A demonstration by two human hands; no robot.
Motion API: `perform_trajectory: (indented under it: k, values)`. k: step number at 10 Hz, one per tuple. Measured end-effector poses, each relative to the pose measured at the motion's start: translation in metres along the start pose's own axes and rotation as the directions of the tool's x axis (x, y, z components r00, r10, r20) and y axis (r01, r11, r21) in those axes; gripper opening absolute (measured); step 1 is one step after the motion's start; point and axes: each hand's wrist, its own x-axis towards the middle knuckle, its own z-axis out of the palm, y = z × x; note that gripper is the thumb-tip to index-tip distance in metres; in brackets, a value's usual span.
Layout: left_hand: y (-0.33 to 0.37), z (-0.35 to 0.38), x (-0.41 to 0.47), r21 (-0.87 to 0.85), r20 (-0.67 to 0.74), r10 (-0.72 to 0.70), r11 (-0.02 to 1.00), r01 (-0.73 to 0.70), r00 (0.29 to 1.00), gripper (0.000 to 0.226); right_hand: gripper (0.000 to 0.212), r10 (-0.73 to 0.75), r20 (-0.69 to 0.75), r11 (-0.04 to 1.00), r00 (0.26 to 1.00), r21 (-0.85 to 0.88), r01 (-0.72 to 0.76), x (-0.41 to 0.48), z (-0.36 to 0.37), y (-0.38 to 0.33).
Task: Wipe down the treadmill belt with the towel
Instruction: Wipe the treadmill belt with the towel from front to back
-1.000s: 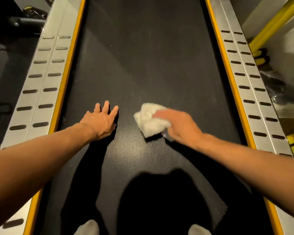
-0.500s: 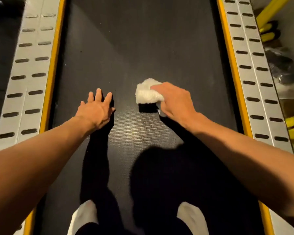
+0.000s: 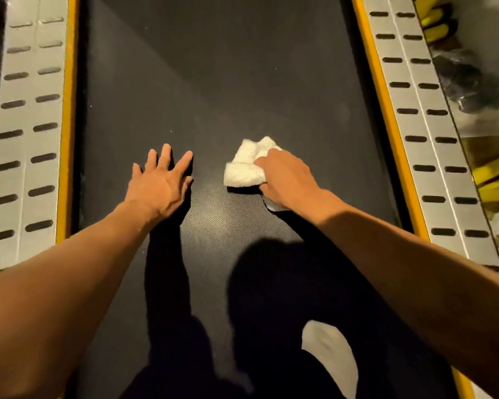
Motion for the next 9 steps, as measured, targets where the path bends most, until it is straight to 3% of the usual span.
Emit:
perform_trajectory:
  k: [1, 2, 3, 4, 5, 6, 7, 8, 9]
  values:
    - [-0.006, 0.002, 0.003, -0.006, 0.001, 0.006, 1.0, -0.006, 1.0, 0.056, 0.036, 0.065, -0.139, 0.995, 0.988, 0.088, -0.054, 0.006, -0.009, 0.015]
    - [0.004, 0.009, 0.002, -0.014, -0.03, -0.049, 0.999, 0.048, 0.998, 0.055, 0.032, 0.3, -0.143, 0.938, 0.943, 0.224, -0.265, 0.015, -0.011, 0.024]
    - [0.016, 0.01, 0.003, -0.049, -0.082, -0.118, 0.992, 0.114, 0.99, 0.053, 0.035, 0.17, -0.086, 0.977, 0.982, 0.144, -0.157, -0.005, 0.005, -0.004]
    - [0.025, 0.005, 0.009, -0.067, -0.077, -0.171, 0.984, 0.166, 0.982, 0.052, 0.05, -0.045, -0.028, 0.969, 0.999, 0.241, 0.05, -0.038, 0.021, -0.031]
    - [0.028, 0.004, 0.015, -0.083, -0.064, -0.184, 0.98, 0.178, 0.981, 0.053, 0.05, -0.007, -0.156, 0.954, 0.988, 0.297, 0.054, -0.032, 0.012, -0.008]
    - [0.026, 0.005, 0.015, -0.071, -0.066, -0.173, 0.983, 0.169, 0.983, 0.054, 0.045, 0.238, -0.277, 0.952, 0.931, 0.256, -0.168, -0.008, -0.009, 0.043]
    - [0.025, 0.004, 0.014, -0.083, -0.061, -0.17, 0.983, 0.165, 0.983, 0.054, 0.041, 0.327, -0.191, 0.935, 0.926, 0.207, -0.287, -0.007, 0.004, 0.057]
    - [0.026, 0.005, 0.012, -0.081, -0.05, -0.176, 0.982, 0.171, 0.983, 0.054, 0.049, 0.216, -0.111, 0.947, 0.97, 0.268, -0.18, -0.039, 0.022, 0.03]
    - [0.026, 0.009, 0.011, -0.091, -0.048, -0.176, 0.981, 0.171, 0.983, 0.053, 0.057, -0.001, -0.073, 0.945, 0.997, 0.327, 0.024, -0.065, 0.022, 0.014]
